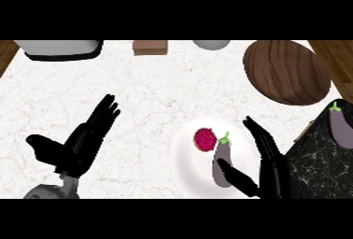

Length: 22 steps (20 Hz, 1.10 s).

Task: Pick the cupcake from the plate and place it in the bowl

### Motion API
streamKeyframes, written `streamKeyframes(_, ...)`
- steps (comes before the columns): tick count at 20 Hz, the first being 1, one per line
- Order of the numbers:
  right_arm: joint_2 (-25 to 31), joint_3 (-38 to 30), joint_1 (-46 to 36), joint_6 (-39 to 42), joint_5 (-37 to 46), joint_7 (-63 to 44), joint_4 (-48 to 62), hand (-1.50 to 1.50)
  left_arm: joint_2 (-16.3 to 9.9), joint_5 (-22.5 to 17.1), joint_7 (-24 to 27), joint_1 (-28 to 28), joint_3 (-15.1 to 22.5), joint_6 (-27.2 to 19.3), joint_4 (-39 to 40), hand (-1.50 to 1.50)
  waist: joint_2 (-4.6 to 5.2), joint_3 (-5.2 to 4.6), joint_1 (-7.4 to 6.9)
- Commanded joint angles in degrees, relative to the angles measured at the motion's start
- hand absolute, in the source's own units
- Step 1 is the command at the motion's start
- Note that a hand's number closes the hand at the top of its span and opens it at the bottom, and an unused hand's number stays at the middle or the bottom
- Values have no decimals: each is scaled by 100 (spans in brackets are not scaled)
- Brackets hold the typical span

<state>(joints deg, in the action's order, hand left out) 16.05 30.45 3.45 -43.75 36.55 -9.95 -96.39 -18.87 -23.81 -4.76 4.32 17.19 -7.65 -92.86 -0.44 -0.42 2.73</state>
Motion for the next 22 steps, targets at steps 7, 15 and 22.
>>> streamKeyframes(7, -312, 6, 47, 1830, 2853, -3119, -84, -150, 124, 29, -121, 172, 109, 17, 59, 0, 8, -33, -90)
streamKeyframes(15, -1575, 665, -964, 4632, 3438, -5996, -824, -150, 320, 151, -46, 374, 224, 26, 180, 0, 33, 11, -272)
streamKeyframes(22, -1597, 499, -1770, 5298, 2747, -7306, -370, -150, 363, 125, 157, 456, 66, 205, 587, 0, 67, 24, -300)
